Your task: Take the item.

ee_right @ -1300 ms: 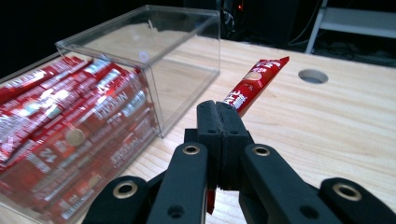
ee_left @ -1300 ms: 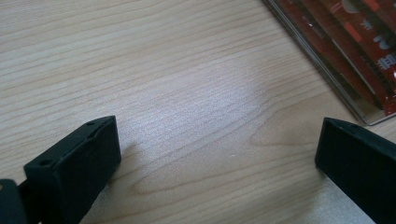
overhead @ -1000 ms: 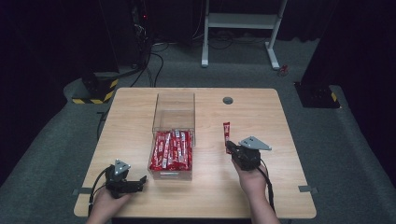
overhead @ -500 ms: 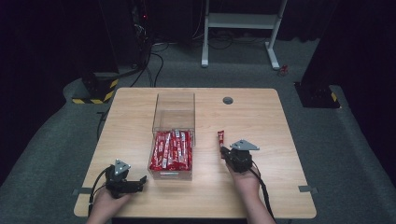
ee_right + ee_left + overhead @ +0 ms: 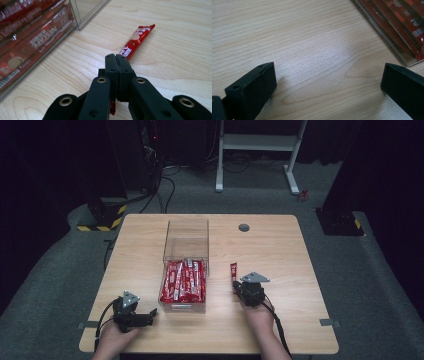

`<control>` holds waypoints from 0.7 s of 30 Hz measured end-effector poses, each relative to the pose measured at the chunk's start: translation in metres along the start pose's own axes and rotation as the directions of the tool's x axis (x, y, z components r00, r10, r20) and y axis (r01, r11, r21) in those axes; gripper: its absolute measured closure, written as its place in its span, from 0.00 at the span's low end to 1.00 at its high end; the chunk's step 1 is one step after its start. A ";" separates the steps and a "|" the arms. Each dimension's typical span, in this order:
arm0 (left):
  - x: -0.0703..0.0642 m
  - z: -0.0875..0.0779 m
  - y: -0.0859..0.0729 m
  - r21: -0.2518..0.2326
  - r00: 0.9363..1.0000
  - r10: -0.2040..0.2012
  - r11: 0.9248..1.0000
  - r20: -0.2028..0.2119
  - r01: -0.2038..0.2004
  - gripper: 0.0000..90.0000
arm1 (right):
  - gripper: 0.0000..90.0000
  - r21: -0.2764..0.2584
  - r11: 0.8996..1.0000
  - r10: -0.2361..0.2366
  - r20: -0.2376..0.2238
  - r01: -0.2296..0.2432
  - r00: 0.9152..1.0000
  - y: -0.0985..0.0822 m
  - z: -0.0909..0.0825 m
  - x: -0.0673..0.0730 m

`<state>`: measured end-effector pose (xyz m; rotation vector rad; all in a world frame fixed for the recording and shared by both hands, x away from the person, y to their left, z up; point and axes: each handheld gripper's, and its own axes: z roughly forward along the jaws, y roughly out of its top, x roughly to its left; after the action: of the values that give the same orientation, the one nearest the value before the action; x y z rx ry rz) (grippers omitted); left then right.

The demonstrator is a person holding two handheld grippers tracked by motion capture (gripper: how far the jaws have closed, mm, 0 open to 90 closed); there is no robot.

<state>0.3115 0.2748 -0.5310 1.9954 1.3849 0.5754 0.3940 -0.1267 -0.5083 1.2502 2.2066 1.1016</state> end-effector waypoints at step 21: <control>0.000 0.000 0.000 0.000 1.000 0.001 1.000 0.003 -0.001 0.01 | 0.88 0.008 1.000 -0.016 -0.006 0.016 1.000 -0.001 0.002 0.004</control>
<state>0.3115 0.2747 -0.5310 1.9963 1.3824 0.5727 0.3926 -0.1232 -0.5099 1.2323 2.2238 1.0932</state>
